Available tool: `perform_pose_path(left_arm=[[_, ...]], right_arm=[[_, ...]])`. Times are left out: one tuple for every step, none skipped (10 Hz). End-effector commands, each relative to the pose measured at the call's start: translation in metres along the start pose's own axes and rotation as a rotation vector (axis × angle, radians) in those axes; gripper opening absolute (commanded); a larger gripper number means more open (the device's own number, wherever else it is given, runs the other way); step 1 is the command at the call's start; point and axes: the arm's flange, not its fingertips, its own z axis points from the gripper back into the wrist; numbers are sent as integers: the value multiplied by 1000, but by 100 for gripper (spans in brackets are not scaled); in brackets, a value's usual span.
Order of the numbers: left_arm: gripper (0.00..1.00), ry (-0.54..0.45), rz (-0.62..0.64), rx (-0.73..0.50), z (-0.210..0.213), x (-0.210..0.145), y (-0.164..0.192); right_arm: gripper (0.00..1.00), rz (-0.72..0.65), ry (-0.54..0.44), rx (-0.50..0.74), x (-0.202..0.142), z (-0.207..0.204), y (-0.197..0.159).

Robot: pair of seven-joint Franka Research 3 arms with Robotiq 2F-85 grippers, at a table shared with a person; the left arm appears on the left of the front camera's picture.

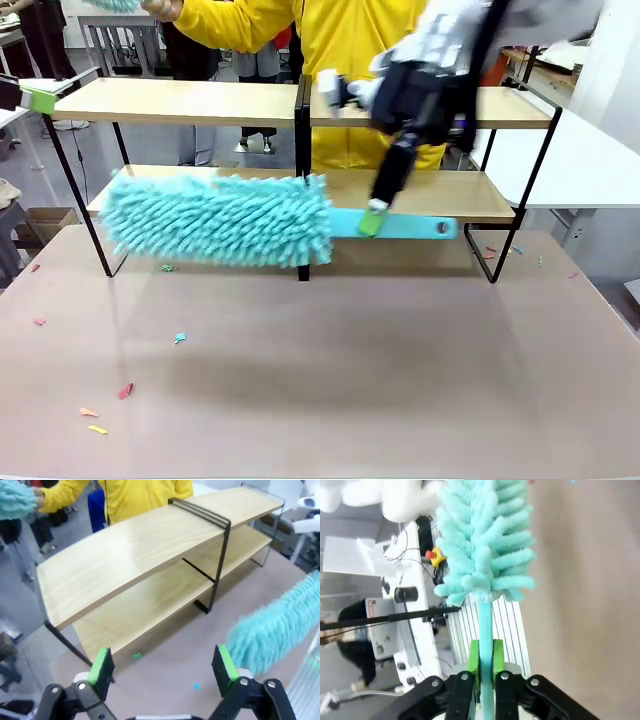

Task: Clean the shelves.
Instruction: Clean another randomly selected level of the Shelf with the Duster.

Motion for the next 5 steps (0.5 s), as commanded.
perform_pose_path(left_arm=[[100,14,6,8,0,0,-1],[100,14,6,8,0,0,-1],[100,14,6,8,0,0,-1],[100,14,6,8,0,0,-1],[100,14,6,8,0,0,-1]], right_arm=[[12,-49,-281,-79,-116,31,25],[12,-61,-429,-139,-168,55,36],[12,-170,-590,-247,-198,61,39],[12,-385,-475,-371,-171,24,23],[12,-112,-430,-96,-178,65,32]])
